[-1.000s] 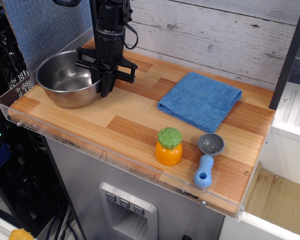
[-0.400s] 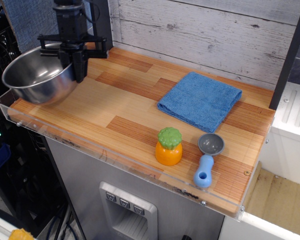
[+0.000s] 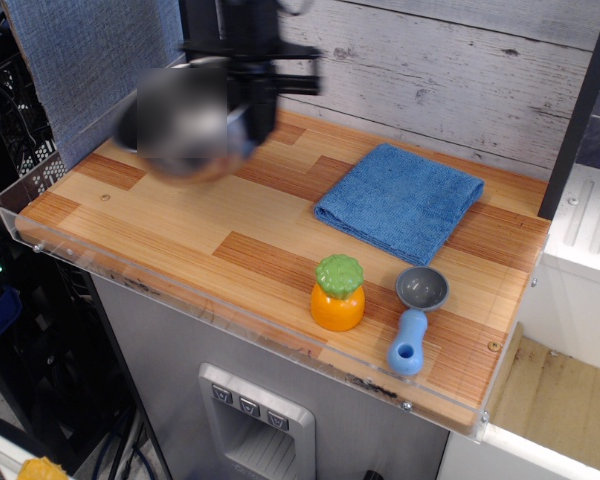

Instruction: Move the pot and place on blue towel

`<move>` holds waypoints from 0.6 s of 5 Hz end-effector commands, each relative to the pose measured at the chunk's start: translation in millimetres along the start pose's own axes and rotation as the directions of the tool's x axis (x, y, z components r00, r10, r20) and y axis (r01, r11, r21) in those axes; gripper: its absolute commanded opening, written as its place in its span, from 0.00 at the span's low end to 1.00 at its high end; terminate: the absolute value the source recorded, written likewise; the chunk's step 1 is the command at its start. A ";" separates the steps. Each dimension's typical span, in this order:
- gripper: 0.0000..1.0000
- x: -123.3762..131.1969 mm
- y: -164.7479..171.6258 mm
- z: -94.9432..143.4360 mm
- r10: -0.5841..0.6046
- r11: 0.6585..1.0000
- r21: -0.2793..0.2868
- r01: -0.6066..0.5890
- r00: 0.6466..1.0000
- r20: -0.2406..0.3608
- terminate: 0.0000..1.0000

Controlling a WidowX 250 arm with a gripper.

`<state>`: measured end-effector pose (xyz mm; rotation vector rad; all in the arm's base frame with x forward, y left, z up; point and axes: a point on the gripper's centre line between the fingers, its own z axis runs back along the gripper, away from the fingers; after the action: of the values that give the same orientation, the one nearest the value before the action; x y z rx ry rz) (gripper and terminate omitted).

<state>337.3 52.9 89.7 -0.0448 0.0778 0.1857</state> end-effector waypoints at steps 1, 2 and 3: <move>0.00 16.4 -80.7 22.0 -0.113 0.994 0.008 0.113 0.989 0.094 0.00; 0.00 20.9 -100.9 13.3 -0.137 0.990 0.026 0.135 0.987 0.081 0.00; 0.00 22.0 -111.9 7.0 -0.156 0.988 0.029 0.154 0.985 0.074 0.00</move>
<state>379.9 -49.8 78.4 -0.0137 0.0623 0.0401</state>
